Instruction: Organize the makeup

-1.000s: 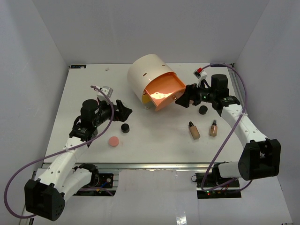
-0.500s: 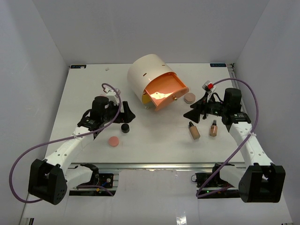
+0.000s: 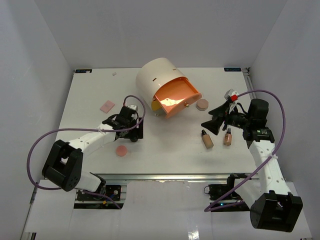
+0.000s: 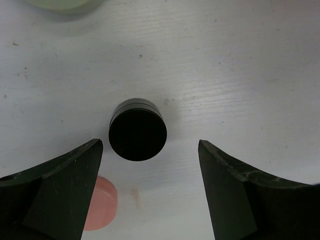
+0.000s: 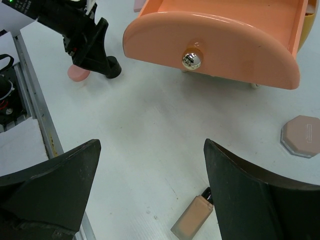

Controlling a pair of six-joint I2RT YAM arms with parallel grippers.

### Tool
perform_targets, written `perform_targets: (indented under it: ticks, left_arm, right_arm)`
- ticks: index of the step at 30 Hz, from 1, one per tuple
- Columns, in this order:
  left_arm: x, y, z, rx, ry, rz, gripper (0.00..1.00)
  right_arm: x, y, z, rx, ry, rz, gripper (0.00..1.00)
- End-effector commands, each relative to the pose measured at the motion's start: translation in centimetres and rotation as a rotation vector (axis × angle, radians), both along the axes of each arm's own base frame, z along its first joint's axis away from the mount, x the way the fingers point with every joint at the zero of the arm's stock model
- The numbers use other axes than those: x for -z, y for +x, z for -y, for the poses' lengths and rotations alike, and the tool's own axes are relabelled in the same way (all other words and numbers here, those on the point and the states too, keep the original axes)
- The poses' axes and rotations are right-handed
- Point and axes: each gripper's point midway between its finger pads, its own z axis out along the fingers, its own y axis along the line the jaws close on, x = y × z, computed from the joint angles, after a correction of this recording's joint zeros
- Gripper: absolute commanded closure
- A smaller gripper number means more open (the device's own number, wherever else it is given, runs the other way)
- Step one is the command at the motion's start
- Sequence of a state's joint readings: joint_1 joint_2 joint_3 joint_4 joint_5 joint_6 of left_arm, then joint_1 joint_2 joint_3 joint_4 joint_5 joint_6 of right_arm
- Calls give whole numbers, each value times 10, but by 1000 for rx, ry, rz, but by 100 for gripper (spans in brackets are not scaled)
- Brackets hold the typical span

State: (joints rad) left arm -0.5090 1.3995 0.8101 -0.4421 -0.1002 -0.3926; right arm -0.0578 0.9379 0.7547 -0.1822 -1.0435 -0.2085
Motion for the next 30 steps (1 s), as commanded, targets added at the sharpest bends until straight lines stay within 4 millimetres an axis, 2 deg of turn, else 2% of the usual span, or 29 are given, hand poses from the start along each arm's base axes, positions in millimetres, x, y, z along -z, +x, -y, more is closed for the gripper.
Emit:
perform_targets:
  ticks: [1, 6, 15, 20, 22, 26, 30]
  left_arm:
    - [-12, 18, -4, -33, 54, 49, 13]
    - [2, 15, 0, -9, 66, 5, 17]
    - [7, 16, 1, -4, 77, -9, 31]
    - [8, 16, 1, -6, 79, -11, 44]
    - [5, 16, 1, -6, 76, -3, 57]
    - [-10, 16, 7, 6, 55, 39, 82]
    - [-60, 13, 30, 61, -22, 175, 96]
  right_arm:
    - [-6, -5, -2, -28, 5, 45, 10]
    - [-8, -6, -1, -26, 4, 56, 10]
    - [-9, -7, 1, -17, 5, 61, 10]
    - [-8, -7, 2, -13, 6, 64, 10]
    - [-9, -8, 3, -12, 6, 70, 10]
    - [-9, -9, 4, -10, 6, 78, 10]
    - [-10, -11, 4, -10, 6, 86, 10]
